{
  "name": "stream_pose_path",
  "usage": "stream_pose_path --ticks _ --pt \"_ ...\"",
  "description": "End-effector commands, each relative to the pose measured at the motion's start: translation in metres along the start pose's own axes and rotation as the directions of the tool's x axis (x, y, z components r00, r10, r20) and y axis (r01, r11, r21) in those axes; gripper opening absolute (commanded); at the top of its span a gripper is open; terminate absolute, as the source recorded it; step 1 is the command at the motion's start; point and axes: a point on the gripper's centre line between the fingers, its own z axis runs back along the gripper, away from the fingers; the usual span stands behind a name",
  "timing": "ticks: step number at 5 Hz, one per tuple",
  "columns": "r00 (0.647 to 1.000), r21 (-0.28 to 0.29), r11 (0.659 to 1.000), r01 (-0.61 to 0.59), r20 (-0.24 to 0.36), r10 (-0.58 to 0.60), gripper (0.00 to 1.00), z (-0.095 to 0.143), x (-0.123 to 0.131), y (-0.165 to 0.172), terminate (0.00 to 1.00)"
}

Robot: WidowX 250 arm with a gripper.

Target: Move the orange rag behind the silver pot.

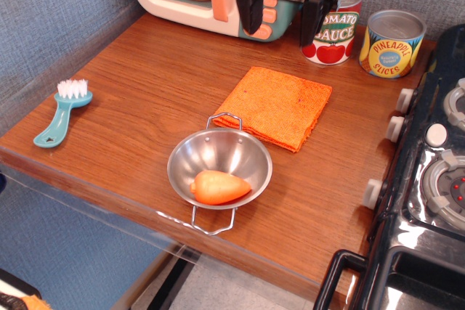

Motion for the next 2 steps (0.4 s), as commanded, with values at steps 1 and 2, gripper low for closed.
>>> stream_pose_path --ticks 1,2 --pt "0.998 0.057 0.998 0.014 0.054 -0.017 1.0 0.0234 -0.0105 0.022 0.0" --pt "0.998 0.057 0.998 0.014 0.054 -0.017 1.0 0.0234 -0.0105 0.022 1.0"
